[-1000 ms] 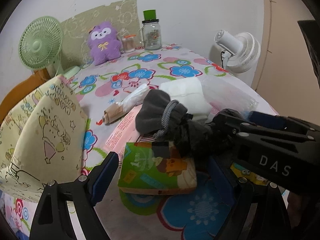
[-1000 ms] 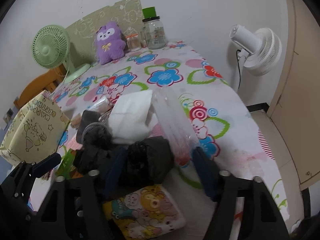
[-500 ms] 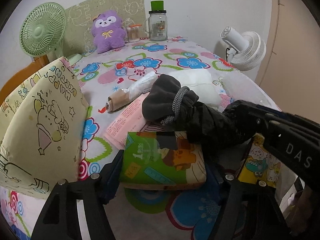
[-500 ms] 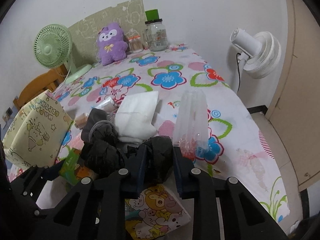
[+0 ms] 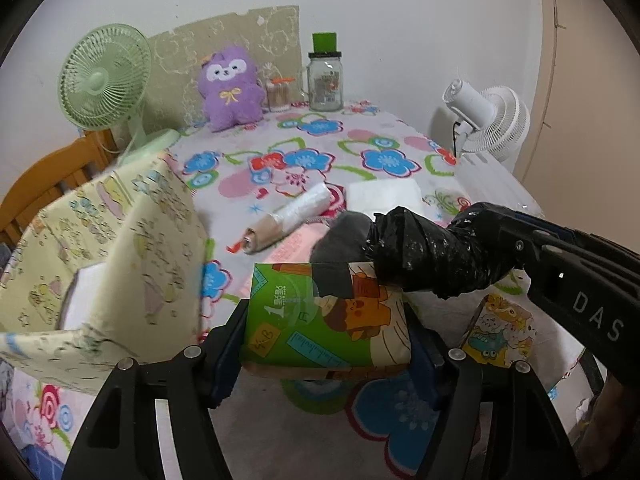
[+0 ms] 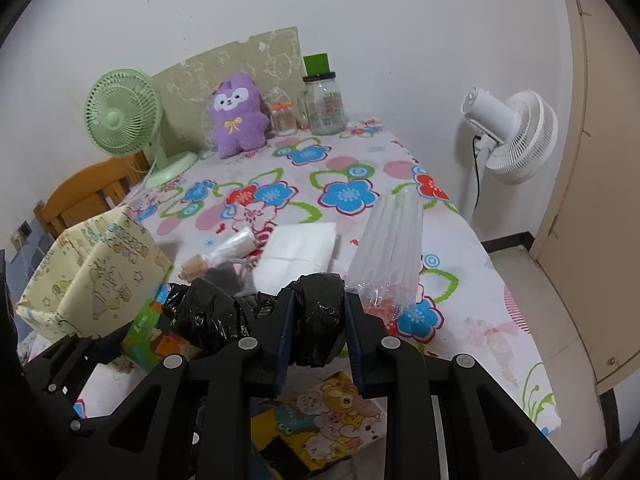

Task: Organize soft objects
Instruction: 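Grasp the green tissue pack with the left tool while the right tool holds the black bag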

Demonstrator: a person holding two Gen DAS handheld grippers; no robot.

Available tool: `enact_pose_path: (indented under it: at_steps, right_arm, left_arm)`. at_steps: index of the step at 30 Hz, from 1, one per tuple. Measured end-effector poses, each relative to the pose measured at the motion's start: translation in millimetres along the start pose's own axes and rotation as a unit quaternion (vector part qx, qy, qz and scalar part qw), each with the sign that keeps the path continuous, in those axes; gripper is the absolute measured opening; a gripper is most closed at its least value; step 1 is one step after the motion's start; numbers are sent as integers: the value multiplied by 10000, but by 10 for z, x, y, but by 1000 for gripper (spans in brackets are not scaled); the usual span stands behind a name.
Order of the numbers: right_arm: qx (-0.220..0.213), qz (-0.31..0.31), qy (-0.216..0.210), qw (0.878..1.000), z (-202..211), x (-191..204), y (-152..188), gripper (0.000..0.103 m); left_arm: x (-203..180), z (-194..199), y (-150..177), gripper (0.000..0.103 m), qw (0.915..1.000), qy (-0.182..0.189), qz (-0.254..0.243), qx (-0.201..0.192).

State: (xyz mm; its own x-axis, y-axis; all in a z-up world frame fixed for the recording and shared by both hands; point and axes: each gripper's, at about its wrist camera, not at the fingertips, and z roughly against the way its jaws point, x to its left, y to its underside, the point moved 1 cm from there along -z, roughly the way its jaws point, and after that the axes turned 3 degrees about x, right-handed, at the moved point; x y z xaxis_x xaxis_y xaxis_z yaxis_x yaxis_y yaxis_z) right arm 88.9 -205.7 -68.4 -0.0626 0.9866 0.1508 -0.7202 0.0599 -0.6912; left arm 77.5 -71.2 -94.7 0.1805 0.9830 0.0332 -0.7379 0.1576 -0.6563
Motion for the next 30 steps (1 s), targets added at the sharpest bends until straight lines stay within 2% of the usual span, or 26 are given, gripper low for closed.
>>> enact_pose_path:
  at_steps: [9,14,30]
  right_arm:
    - [-39,2,-103,9999,107,125,-43,27]
    - [18,-70,-149,9999,117,158,-80,30]
    - [-98,-16,-104,9999,245,291,-267,31]
  left_arm:
    - [127,241,-47,71,9997,-15,142,-222]
    - [160,333,-114,71,9993,26,169,-338]
    - [227,539,-319,71,9979,78,171,-623]
